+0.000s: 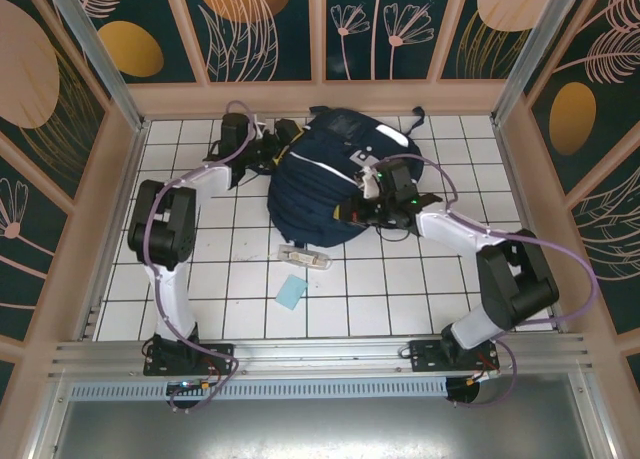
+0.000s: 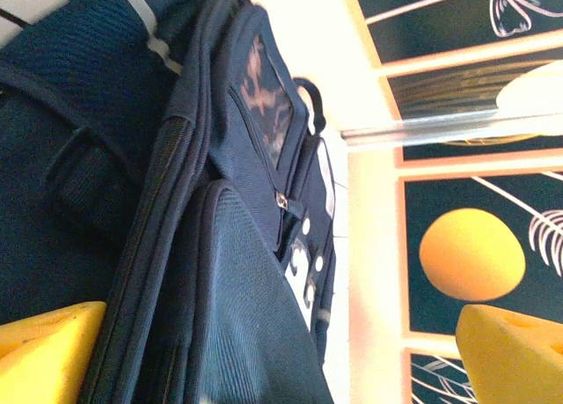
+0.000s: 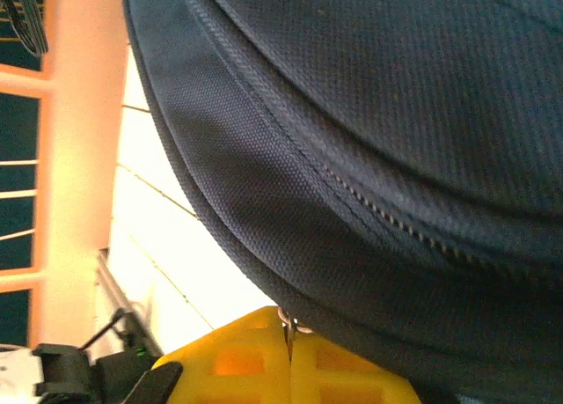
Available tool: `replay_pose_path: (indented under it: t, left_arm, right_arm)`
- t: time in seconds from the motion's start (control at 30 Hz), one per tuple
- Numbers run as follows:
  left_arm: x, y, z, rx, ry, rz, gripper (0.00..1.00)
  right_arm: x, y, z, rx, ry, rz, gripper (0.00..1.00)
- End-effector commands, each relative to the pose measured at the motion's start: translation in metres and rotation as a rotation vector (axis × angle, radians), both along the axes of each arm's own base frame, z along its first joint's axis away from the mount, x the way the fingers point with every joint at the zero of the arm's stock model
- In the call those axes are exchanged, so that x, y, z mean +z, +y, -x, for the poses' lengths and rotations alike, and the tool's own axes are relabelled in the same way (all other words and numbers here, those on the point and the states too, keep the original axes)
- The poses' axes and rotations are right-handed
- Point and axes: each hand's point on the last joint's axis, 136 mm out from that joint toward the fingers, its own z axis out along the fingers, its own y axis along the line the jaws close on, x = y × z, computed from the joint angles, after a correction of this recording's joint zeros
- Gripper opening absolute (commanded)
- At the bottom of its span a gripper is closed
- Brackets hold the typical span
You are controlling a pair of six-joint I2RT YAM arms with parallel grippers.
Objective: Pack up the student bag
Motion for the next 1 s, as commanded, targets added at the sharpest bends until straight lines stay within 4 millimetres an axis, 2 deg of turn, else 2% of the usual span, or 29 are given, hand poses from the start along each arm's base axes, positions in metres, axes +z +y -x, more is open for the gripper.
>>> replay_pose_path:
  t: [0.0, 0.17, 0.33, 0.37, 0.53, 0.73, 0.83, 0.97]
  left_arm:
    - [0.038, 0.021, 0.022, 0.024, -0.073, -0.074, 0.99]
    - [0.055, 0.026, 0.063, 0.006, -0.072, -0.034, 0.99]
    - [0.067, 0.028, 0.087, 0.013, -0.055, -0.007, 0.98]
    - [0.065, 0.025, 0.092, 0.009, -0.036, 0.02, 0.99]
    - [0.045, 0.009, 0.112, 0.031, 0.03, 0.087, 0.98]
    - [0.012, -0.004, 0.119, 0.055, 0.106, 0.09, 0.95]
    - [-0.003, -0.004, 0.115, 0.076, 0.132, 0.072, 0.95]
    - [-0.017, -0.013, 0.103, 0.07, 0.155, 0.057, 0.93]
  right_arm:
    - [0.053, 0.031, -0.032, 0.018, -0.127, -0.161, 0.0]
    - [0.054, 0.056, -0.049, 0.046, -0.118, -0.183, 0.0]
    - [0.056, 0.07, -0.059, 0.059, -0.12, -0.203, 0.0]
    - [0.06, 0.08, -0.053, 0.086, -0.122, -0.215, 0.0]
    - [0.072, 0.094, -0.049, 0.122, -0.136, -0.249, 0.0]
    - [0.093, 0.094, -0.04, 0.162, -0.159, -0.268, 0.0]
    - [0.099, 0.094, -0.032, 0.194, -0.168, -0.264, 0.0]
    - [0.101, 0.104, -0.016, 0.244, -0.172, -0.27, 0.0]
